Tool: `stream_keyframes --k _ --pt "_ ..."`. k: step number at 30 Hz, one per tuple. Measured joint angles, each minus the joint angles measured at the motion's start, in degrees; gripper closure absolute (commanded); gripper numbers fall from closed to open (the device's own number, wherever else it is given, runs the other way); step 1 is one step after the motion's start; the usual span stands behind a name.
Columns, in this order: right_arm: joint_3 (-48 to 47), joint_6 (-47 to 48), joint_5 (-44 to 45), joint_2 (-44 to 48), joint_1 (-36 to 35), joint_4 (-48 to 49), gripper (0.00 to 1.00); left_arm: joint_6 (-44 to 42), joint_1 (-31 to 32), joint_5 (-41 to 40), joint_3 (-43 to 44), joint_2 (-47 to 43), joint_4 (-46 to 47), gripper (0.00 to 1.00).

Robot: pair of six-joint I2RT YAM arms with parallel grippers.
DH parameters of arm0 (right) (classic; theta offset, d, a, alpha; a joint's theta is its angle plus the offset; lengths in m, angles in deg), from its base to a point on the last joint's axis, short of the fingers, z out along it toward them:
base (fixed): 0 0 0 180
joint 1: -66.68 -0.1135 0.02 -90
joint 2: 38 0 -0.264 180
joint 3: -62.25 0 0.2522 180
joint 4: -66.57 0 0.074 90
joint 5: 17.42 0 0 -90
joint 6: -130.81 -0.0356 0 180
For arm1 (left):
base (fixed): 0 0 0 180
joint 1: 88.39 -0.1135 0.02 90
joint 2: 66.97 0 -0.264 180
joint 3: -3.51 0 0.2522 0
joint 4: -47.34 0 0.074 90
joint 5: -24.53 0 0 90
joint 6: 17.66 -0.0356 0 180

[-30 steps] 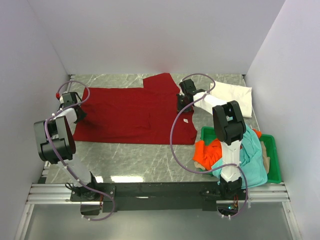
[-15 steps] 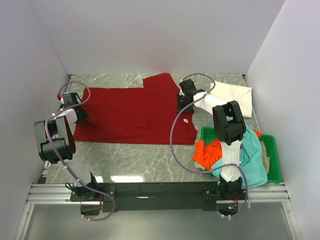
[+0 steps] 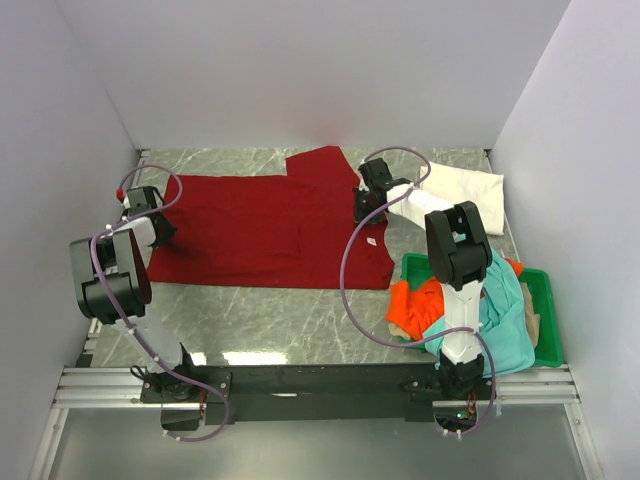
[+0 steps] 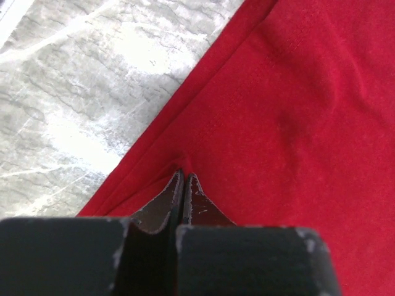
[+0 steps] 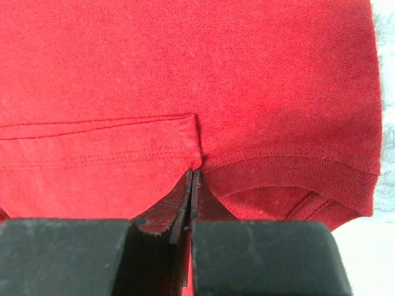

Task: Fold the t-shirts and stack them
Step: Fold the tshirt

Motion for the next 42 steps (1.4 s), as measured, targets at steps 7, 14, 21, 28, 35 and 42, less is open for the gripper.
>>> stream_keyframes --k 7,14,21,28,35,42 --pt "0.0 -0.02 0.2 0.0 0.0 -0.02 1.0 0.02 0.0 -3.96 0.15 -0.02 -1.36 1.0" --pt "0.0 -0.04 0.5 0.0 0.0 -0.04 1.0 0.17 -1.18 -4.15 0.22 -0.33 -1.86 1.0" --pt "0.0 -0.2 0.79 0.0 0.0 -0.04 1.0 0.28 -2.38 -4.02 0.22 -0.57 -2.12 1.0" --pt "0.0 -0.2 0.81 0.0 0.0 -0.07 1.0 0.42 -2.45 -4.0 0.72 -0.57 -2.95 1.0" --pt "0.0 -0.2 0.81 0.0 0.0 -0.09 1.0 0.5 -2.64 -4.04 0.72 -1.01 -3.41 1.0" --pt "0.0 -0.2 0.81 0.0 0.0 -0.09 1.0 0.59 -2.64 -4.13 1.42 -1.2 -4.24 1.0"
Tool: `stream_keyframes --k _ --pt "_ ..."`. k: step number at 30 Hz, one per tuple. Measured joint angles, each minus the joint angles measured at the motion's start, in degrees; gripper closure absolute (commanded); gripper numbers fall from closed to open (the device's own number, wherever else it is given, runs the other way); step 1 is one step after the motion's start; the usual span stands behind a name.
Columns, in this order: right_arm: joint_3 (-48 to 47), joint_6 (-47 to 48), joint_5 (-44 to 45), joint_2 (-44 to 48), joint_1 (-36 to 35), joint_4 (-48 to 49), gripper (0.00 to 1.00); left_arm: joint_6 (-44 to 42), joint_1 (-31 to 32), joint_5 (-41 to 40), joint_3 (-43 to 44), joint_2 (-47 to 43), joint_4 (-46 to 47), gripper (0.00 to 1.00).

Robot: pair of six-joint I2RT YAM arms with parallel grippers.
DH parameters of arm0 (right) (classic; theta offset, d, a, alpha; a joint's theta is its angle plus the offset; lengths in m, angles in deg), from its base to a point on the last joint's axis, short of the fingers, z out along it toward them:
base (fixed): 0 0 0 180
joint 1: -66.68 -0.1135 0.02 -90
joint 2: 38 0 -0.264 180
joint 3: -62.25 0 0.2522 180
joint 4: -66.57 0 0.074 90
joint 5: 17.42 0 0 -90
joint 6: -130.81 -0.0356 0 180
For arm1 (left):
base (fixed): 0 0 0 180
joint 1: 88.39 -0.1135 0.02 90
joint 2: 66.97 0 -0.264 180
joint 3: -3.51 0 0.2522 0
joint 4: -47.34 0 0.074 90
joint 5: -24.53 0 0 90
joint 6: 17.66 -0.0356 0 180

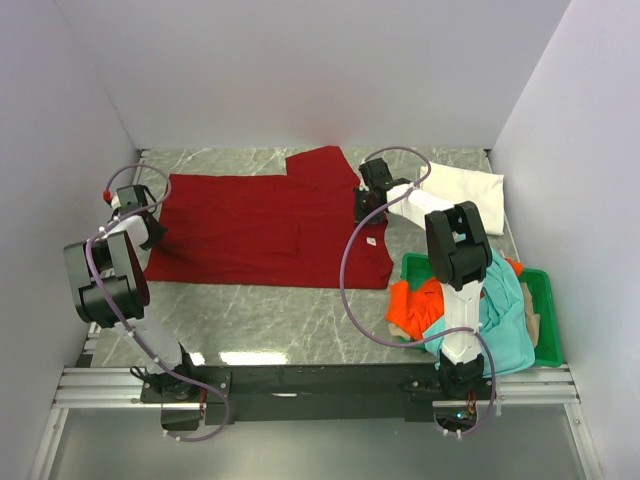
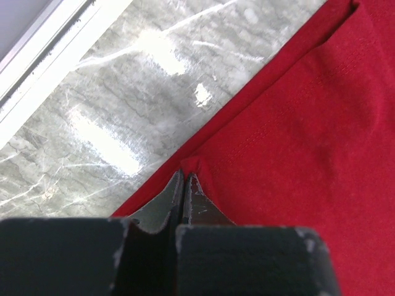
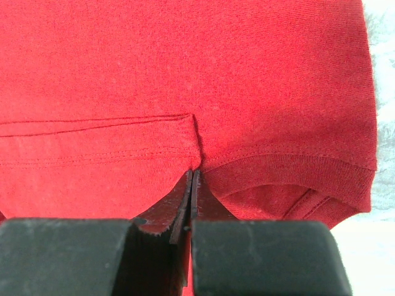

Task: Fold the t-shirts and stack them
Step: Fold the tshirt

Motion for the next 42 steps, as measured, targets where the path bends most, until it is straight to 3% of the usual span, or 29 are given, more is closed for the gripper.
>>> stream_keyframes --k 13,16,17,20,23,25,26,28,34,39,42 --pt "0.0 0.0 -0.02 0.0 0.0 -0.02 1.0 -0.02 0.0 0.04 4.13 2.73 0.0 0.98" --pt "-0.02 0.0 -0.02 0.0 0.0 -0.02 1.0 -0.15 0.0 -0.02 4.24 3.63 0.0 0.75" --pt "-0.02 0.0 -0.02 0.0 0.0 -0.02 1.0 -0.28 0.0 -0.11 4.24 3.65 0.04 0.55" --pt "-0.02 0.0 0.0 0.0 0.0 -0.04 1.0 -0.11 0.04 -1.36 4.55 3.65 0.61 0.27" --pt "-0.04 0.0 0.0 0.0 0.0 -0.09 1.0 -0.02 0.66 -3.21 4.76 3.58 1.42 0.14" --pt "-0.04 0.0 0.0 0.0 0.0 -0.09 1.0 -0.13 1.68 -4.72 4.76 3.23 1.49 0.1" --pt "-0.07 0.0 0.0 0.0 0.0 -0.09 1.0 -0.17 2.54 -5.53 4.76 2.84 1.46 0.01" --pt "-0.09 0.0 0.0 0.0 0.0 -0.13 1.0 -0.26 4.52 -7.15 4.76 1.53 1.49 0.0" --pt "-0.15 -0.09 0.48 0.2 0.0 -0.61 0.78 -0.09 8.44 -8.22 2.69 -7.28 3.19 0.01" --pt "-0.15 -0.07 2.29 1.57 0.0 -2.73 0.54 0.74 8.59 -3.54 -1.92 -14.32 5.88 0.0" --pt "-0.09 -0.28 4.02 3.8 0.0 -3.78 0.5 1.36 8.66 1.18 -5.2 -14.78 7.58 0.01"
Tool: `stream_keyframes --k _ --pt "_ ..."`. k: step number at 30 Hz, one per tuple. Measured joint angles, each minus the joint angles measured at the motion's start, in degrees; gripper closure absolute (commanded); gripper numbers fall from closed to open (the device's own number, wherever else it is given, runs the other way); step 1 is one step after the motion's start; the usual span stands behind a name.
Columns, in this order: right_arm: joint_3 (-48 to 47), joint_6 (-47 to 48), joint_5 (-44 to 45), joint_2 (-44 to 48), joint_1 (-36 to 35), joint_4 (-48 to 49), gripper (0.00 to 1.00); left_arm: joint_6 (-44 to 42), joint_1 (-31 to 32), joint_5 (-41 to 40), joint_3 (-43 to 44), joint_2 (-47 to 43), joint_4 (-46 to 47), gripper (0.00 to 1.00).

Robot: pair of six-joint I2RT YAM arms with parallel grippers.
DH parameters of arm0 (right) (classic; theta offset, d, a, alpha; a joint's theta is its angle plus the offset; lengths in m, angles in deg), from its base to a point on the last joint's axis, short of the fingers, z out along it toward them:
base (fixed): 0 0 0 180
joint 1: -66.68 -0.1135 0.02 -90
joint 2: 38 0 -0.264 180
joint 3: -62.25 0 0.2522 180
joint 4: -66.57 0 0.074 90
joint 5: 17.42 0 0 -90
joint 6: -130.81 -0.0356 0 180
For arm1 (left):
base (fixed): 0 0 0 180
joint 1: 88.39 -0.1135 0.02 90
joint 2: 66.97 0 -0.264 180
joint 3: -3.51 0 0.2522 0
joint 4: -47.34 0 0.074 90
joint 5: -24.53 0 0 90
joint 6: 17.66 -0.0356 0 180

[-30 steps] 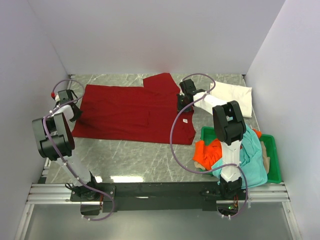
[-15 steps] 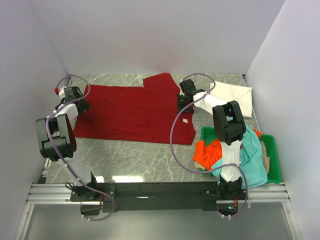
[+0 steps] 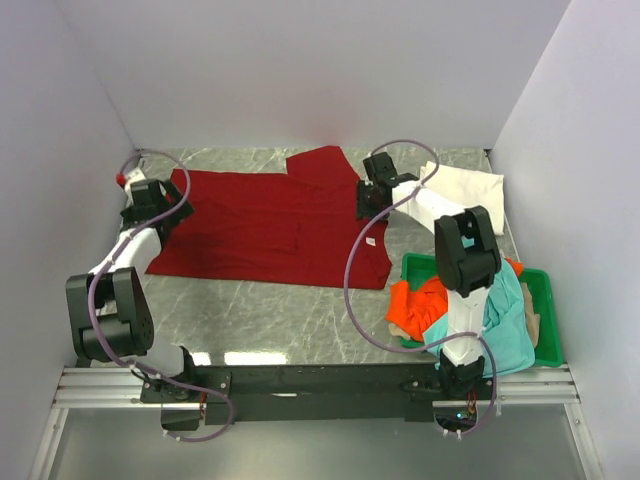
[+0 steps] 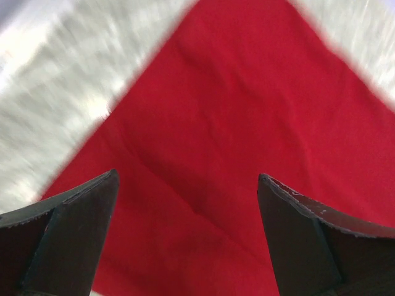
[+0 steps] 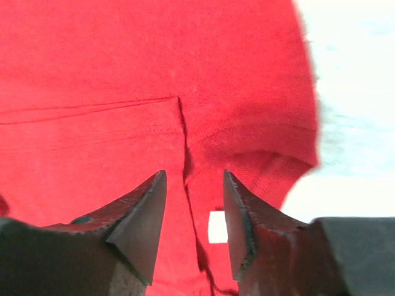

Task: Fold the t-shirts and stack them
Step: Fold the tshirt

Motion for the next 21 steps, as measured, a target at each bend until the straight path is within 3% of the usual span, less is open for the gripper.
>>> stream_keyframes --k 11,21 --pt "13.2 -3.04 2.89 17.57 -5.18 4.72 0.5 3.58 -0.83 11.19 -8.74 3.61 3.08 0.01" --pt "24.79 -6.84 1.77 18.03 -13.05 7.39 0.51 9.38 -10.69 25.94 -12.72 7.34 15.78 0.0"
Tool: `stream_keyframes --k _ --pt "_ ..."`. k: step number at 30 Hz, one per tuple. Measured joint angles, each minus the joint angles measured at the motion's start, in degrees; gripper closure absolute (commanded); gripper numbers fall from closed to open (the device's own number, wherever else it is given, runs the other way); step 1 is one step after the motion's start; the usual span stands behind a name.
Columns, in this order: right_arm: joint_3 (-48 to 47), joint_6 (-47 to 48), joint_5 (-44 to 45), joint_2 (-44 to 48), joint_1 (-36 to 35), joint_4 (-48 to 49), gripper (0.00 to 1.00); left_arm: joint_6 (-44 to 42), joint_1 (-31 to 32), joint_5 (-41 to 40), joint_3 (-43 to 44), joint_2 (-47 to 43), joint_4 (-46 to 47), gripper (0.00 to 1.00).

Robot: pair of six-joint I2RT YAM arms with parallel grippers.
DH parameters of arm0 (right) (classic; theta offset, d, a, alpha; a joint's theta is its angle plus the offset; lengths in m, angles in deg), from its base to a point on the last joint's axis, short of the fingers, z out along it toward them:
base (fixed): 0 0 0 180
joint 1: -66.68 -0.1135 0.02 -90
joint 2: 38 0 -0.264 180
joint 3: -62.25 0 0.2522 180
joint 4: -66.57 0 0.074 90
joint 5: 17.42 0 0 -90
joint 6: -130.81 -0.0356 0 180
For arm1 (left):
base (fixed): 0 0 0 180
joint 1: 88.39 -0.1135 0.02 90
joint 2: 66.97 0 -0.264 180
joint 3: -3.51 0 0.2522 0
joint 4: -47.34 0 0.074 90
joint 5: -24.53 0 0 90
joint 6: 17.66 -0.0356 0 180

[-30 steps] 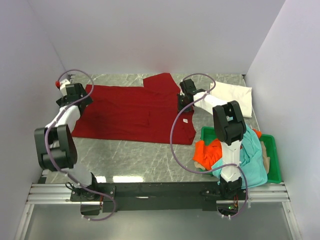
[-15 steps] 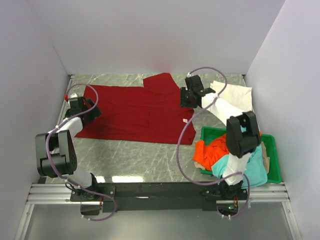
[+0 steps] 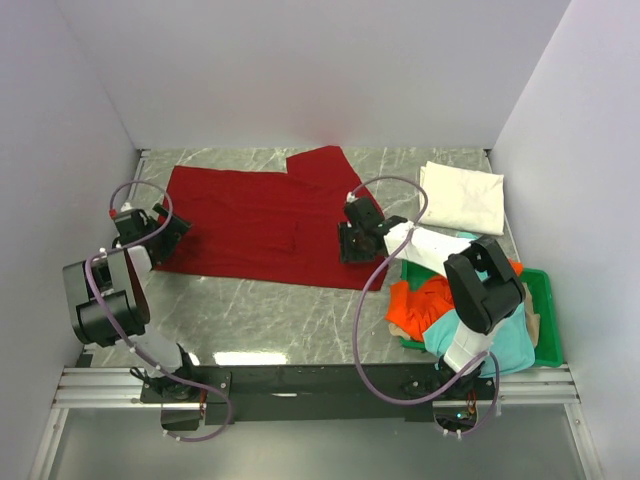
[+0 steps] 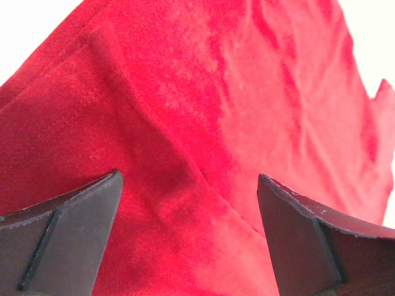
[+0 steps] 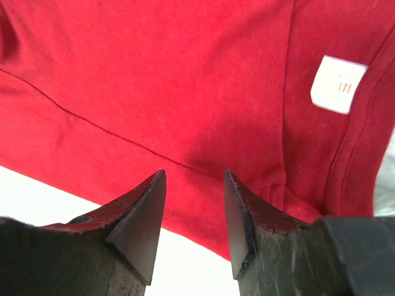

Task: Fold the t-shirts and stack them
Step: Fold the tshirt

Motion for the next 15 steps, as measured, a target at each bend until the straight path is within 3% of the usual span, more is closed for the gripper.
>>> stream_keyframes --k 15 --pt "5.99 -5.07 2.86 0.15 -3.37 4.33 0.52 5.01 -7.72 8.31 -8.31 -2.64 9.49 0.01"
